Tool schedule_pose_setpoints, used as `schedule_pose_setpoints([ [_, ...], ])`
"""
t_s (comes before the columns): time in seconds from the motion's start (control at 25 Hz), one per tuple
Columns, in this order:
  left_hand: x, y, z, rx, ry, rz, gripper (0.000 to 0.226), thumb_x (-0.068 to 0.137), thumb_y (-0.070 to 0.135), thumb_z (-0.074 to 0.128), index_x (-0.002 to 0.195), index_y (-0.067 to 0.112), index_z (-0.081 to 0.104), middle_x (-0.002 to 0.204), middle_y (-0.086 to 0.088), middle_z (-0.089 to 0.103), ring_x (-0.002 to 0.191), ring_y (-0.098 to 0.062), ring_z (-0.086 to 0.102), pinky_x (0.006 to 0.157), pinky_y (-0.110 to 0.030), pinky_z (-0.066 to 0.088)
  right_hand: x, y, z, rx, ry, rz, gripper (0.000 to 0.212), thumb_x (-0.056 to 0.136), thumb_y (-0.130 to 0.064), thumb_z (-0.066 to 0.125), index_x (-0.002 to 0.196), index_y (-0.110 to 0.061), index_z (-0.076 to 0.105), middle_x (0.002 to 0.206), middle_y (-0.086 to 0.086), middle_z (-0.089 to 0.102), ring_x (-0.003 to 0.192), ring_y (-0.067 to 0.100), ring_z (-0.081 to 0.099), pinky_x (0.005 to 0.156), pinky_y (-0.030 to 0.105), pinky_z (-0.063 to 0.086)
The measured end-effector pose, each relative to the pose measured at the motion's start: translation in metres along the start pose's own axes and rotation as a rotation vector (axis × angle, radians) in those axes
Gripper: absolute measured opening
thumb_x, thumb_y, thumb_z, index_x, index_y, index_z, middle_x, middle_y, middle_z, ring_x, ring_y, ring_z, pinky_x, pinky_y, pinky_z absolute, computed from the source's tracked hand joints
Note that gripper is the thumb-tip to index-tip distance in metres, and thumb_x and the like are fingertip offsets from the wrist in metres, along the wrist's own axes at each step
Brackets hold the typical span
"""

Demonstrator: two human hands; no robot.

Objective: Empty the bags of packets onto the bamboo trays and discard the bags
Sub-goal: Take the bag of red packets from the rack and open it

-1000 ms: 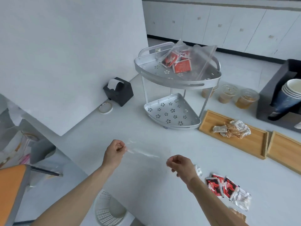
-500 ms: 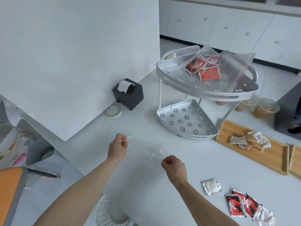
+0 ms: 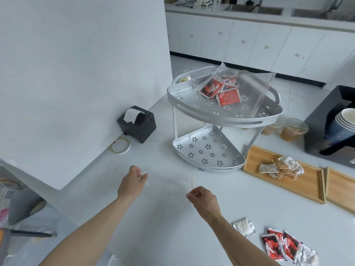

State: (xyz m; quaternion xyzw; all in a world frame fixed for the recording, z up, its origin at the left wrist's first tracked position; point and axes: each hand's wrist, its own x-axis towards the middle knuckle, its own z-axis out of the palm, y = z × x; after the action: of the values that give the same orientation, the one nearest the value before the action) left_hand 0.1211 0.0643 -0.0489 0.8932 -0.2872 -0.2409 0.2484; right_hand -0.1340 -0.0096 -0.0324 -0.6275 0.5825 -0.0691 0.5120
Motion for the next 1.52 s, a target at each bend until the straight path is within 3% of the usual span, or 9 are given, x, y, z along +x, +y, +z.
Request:
schedule_pose_setpoints([
  [0.12,-0.001,0.009,-0.016,0.023,0.046,0.066,0.022,0.091,0.041,0.057,0.103,0.024,0.050,0.106,0.004,0.065,0.099,-0.019,0.061,0.078,-0.034,0.048,-0.004,-0.006,-0.027,-0.099,-0.047,-0.058,0.018,0.081,-0.044,0.063,0.090,-0.028,0.068,0.085,-0.013,0.069,0.079,0.010,0.066,0.064,0.024,0.049],
  [0.24,-0.005,0.044,-0.043,-0.012,0.117,0.230,0.010,0.091,0.038,0.059,0.092,0.028,0.057,0.100,0.011,0.066,0.099,-0.016,0.063,0.080,-0.035,0.049,-0.009,-0.022,-0.076,-0.259,0.016,-0.159,0.019,0.083,-0.046,0.062,0.090,-0.029,0.070,0.090,-0.012,0.072,0.081,0.012,0.067,0.070,0.028,0.054],
  [0.56,-0.024,0.195,-0.129,-0.132,0.174,0.754,0.007,0.087,0.034,0.067,0.087,0.029,0.063,0.087,0.015,0.069,0.087,-0.005,0.065,0.076,-0.028,0.049,-0.048,-0.101,-0.226,-0.668,0.506,-0.406,0.023,0.089,-0.048,0.054,0.092,-0.032,0.070,0.088,-0.007,0.075,0.085,0.024,0.069,0.068,0.034,0.053],
  [0.72,-0.025,0.271,-0.136,0.131,0.092,0.978,0.015,0.086,0.044,0.065,0.095,0.032,0.060,0.095,0.018,0.063,0.094,-0.010,0.059,0.076,-0.031,0.048,-0.054,-0.138,-0.271,-0.815,0.710,-0.489,0.019,0.092,-0.039,0.054,0.093,-0.032,0.071,0.087,-0.005,0.075,0.081,0.024,0.068,0.061,0.031,0.048],
  [0.84,-0.019,0.320,-0.127,0.441,0.042,1.097,0.033,0.085,0.051,0.063,0.113,0.034,0.059,0.114,0.011,0.061,0.114,-0.016,0.051,0.078,-0.035,0.048,-0.043,-0.161,-0.289,-0.853,0.761,-0.511,0.023,0.093,-0.040,0.056,0.107,-0.028,0.068,0.097,-0.004,0.073,0.092,0.023,0.065,0.068,0.033,0.046],
  [1.0,-0.004,0.372,-0.115,0.699,0.017,1.097,0.067,0.080,0.056,0.066,0.139,0.032,0.044,0.137,0.001,0.051,0.128,-0.023,0.040,0.091,-0.041,0.042,-0.020,-0.183,-0.292,-0.934,0.781,-0.456,0.048,0.089,-0.055,0.057,0.121,-0.019,0.058,0.111,0.002,0.068,0.110,0.027,0.057,0.084,0.041,0.046],
  [1.16,0.011,0.399,-0.107,0.788,-0.091,1.021,0.096,0.072,0.065,0.070,0.150,0.032,0.026,0.154,0.003,0.036,0.138,-0.026,0.027,0.103,-0.047,0.035,-0.001,-0.206,-0.291,-0.964,0.696,-0.370,0.049,0.088,-0.056,0.058,0.119,-0.018,0.059,0.113,0.002,0.067,0.115,0.026,0.054,0.084,0.039,0.042],
  [1.4,0.023,0.407,-0.083,0.619,-0.190,1.026,0.086,0.076,0.052,0.072,0.149,0.037,0.028,0.151,-0.004,0.040,0.140,-0.025,0.025,0.103,-0.045,0.032,0.012,-0.219,-0.285,-0.726,0.722,-0.434,0.026,0.086,-0.034,0.067,0.110,-0.024,0.062,0.105,-0.004,0.071,0.101,0.024,0.062,0.076,0.035,0.046],
  [1.52,0.021,0.407,-0.070,0.588,-0.171,1.091,0.072,0.082,0.043,0.068,0.146,0.040,0.034,0.139,-0.005,0.051,0.132,-0.027,0.032,0.101,-0.047,0.034,0.017,-0.225,-0.277,-0.716,0.726,-0.410,0.016,0.086,-0.022,0.060,0.101,-0.025,0.063,0.097,0.002,0.072,0.089,0.029,0.064,0.068,0.033,0.045],
])
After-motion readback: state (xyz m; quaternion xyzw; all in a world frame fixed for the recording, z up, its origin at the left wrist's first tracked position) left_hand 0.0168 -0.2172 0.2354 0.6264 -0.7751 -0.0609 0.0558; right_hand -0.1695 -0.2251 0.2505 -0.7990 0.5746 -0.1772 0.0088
